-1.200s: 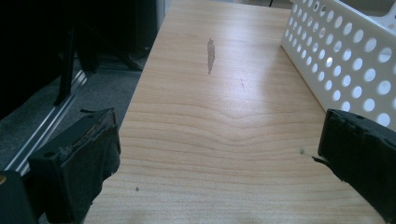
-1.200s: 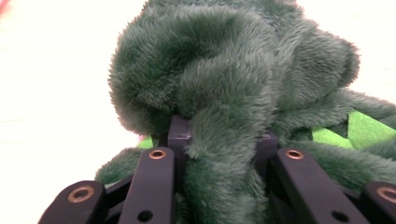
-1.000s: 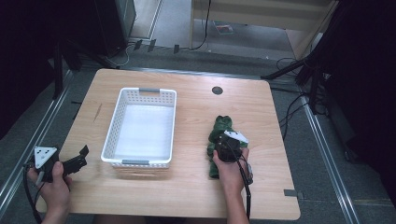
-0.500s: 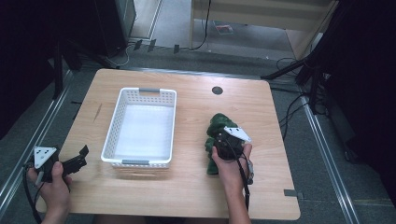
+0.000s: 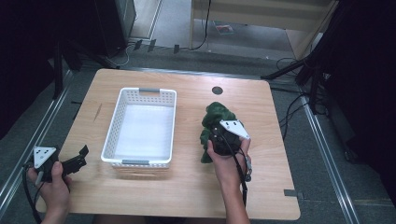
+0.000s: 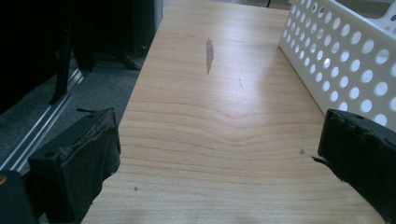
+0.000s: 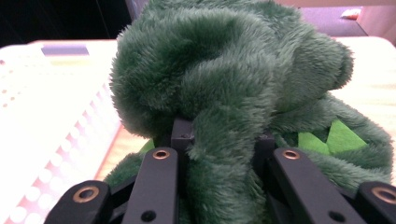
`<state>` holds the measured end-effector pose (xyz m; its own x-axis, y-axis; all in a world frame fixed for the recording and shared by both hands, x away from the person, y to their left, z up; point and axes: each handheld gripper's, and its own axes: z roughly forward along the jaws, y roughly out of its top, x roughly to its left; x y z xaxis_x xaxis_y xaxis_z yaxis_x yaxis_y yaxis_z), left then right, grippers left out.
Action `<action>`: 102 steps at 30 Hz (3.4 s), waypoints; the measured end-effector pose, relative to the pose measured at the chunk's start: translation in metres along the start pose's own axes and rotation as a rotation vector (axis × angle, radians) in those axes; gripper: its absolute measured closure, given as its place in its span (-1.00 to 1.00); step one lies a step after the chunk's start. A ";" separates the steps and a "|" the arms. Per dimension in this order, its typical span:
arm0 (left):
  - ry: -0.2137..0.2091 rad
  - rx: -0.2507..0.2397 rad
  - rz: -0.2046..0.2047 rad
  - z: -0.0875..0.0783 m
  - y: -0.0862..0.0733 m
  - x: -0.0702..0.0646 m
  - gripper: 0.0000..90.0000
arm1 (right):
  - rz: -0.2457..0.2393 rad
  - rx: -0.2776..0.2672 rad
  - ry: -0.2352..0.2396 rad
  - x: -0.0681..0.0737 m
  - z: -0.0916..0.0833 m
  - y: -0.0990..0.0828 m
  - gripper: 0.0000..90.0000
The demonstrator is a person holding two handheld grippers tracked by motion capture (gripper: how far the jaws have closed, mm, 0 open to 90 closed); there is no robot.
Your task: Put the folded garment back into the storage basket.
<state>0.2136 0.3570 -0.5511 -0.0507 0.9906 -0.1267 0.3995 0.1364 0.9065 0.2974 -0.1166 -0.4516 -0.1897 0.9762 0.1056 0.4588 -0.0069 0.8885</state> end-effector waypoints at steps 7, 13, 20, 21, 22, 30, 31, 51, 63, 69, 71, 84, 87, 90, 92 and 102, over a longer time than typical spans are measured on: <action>-0.002 0.001 -0.001 0.000 0.000 0.000 -1.00 | -0.002 -0.037 0.023 0.007 -0.007 0.012 0.59; -0.002 0.000 -0.004 0.000 0.000 0.000 -1.00 | -0.012 -0.053 0.028 0.014 -0.011 0.023 0.59; -0.002 0.002 -0.005 0.001 0.000 0.001 -1.00 | -0.023 -0.088 0.034 0.022 -0.015 0.034 0.58; -0.003 0.002 -0.006 0.001 0.000 0.000 -1.00 | -0.022 -0.094 0.036 0.024 -0.016 0.036 0.58; -0.002 0.003 -0.006 0.001 0.000 0.001 -1.00 | -0.023 -0.102 0.040 0.027 -0.016 0.038 0.58; -0.003 0.005 -0.005 0.001 0.000 0.001 -1.00 | -0.033 -0.126 0.059 0.039 -0.019 0.047 0.58; -0.004 0.005 -0.006 0.001 0.000 0.001 -1.00 | -0.039 -0.131 0.065 0.043 -0.019 0.051 0.58; -0.007 0.011 -0.008 0.001 0.001 0.001 -1.00 | -0.065 -0.119 0.144 0.085 -0.013 0.065 0.56; -0.010 0.008 -0.016 0.001 0.001 0.002 -1.00 | -0.081 -0.112 0.208 0.122 -0.003 0.068 0.56; -0.009 0.008 -0.017 0.002 0.001 0.002 -1.00 | -0.087 -0.107 0.232 0.137 0.001 0.067 0.56; -0.008 0.008 -0.016 0.002 0.001 0.002 -1.00 | -0.087 -0.105 0.239 0.142 0.002 0.067 0.56; -0.007 0.010 -0.020 0.002 0.001 0.002 -1.00 | -0.092 -0.079 0.280 0.171 0.015 0.061 0.54; -0.008 0.011 -0.020 0.002 0.001 0.002 -1.00 | -0.085 -0.065 0.289 0.177 0.018 0.059 0.54; -0.007 0.011 -0.021 0.002 0.001 0.002 -1.00 | -0.092 -0.059 0.289 0.183 0.022 0.055 0.53; -0.008 0.012 -0.021 0.002 0.001 0.002 -1.00 | -0.090 -0.055 0.293 0.186 0.026 0.053 0.53; -0.007 0.013 -0.021 0.002 0.001 0.002 -1.00 | -0.109 -0.004 0.278 0.201 0.047 0.039 0.50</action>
<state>0.2154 0.3594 -0.5514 -0.0524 0.9875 -0.1488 0.4103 0.1572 0.8983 0.3179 0.0891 -0.4170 -0.4682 0.8744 0.1271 0.4191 0.0931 0.9032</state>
